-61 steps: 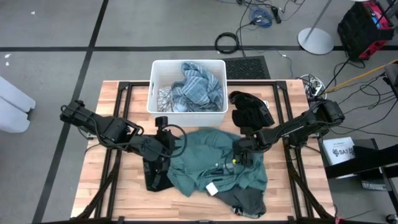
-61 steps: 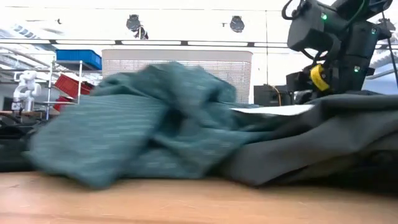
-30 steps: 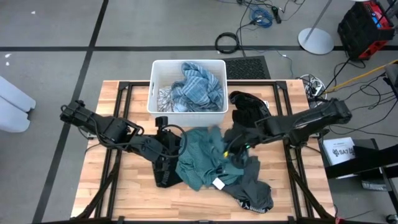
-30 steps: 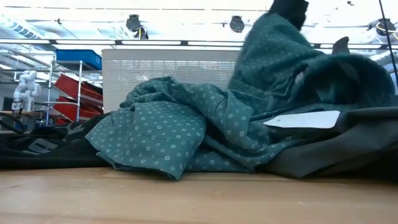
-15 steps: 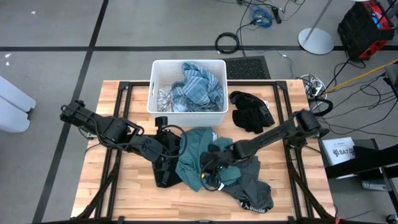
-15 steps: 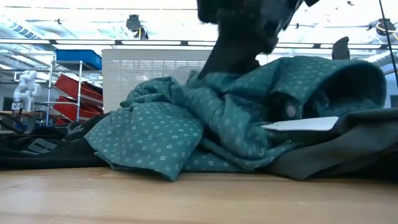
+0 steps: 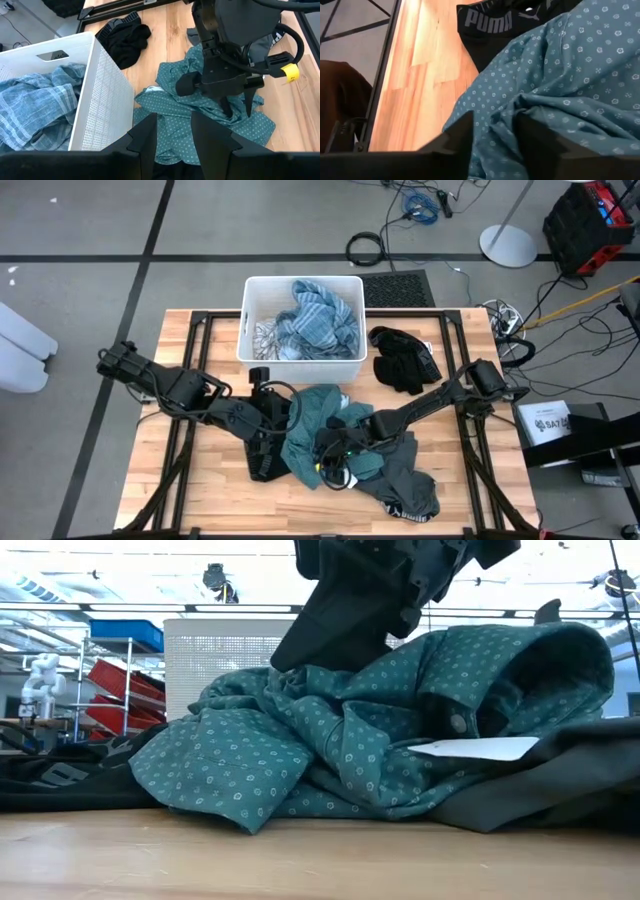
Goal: Sort clothes
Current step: Put the green shirt into the white bin
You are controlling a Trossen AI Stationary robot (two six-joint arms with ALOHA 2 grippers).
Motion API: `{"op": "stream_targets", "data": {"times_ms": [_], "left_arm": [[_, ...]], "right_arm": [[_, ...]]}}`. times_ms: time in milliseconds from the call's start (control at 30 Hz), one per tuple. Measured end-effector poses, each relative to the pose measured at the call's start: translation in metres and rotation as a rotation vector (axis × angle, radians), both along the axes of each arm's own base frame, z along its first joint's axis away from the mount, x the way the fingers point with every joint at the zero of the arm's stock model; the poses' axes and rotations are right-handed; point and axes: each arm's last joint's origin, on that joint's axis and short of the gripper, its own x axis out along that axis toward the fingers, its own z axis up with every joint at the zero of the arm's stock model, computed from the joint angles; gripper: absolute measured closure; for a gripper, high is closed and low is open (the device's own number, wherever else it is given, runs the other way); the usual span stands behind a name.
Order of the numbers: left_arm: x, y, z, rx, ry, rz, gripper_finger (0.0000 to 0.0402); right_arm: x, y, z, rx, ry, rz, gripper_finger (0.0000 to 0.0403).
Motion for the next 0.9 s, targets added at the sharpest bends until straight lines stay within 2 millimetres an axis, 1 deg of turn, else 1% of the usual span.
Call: {"op": "stream_targets", "data": {"times_ms": [167, 267, 333, 400, 533, 667, 800, 900], "left_arm": [[0.000, 0.000, 0.000, 0.000, 0.000, 0.000, 0.0272], [0.000, 0.000, 0.000, -0.002, -0.003, 0.001, 0.0272], [0.001, 0.000, 0.001, -0.007, -0.008, 0.004, 0.0272], [0.001, 0.000, 0.000, -0.021, -0.011, 0.017, 0.0272], [0.001, 0.000, 0.000, -0.038, -0.014, 0.032, 0.0272], [0.000, 0.000, 0.000, -0.040, -0.014, 0.034, 0.0272], [0.000, 0.000, 0.000, -0.040, -0.013, 0.034, 0.0272], [0.000, 0.000, 0.000, -0.040, -0.013, 0.035, 0.0272]], "right_arm": [[-0.001, 0.001, 0.000, 0.003, 0.008, 0.004, 0.0181], [0.000, 0.003, -0.003, -0.020, 0.001, 0.000, 0.0145], [0.001, 0.005, -0.013, -0.048, 0.014, -0.037, 0.0129], [0.002, 0.008, -0.027, -0.075, 0.040, -0.088, 0.0122], [0.004, 0.012, -0.054, -0.118, 0.085, -0.139, 0.0124], [0.002, 0.017, -0.072, -0.167, 0.121, -0.186, 0.0137], [0.001, 0.019, -0.076, -0.194, 0.130, -0.196, 0.0165], [-0.001, 0.020, -0.072, -0.199, 0.131, -0.192, 0.0212]]}}
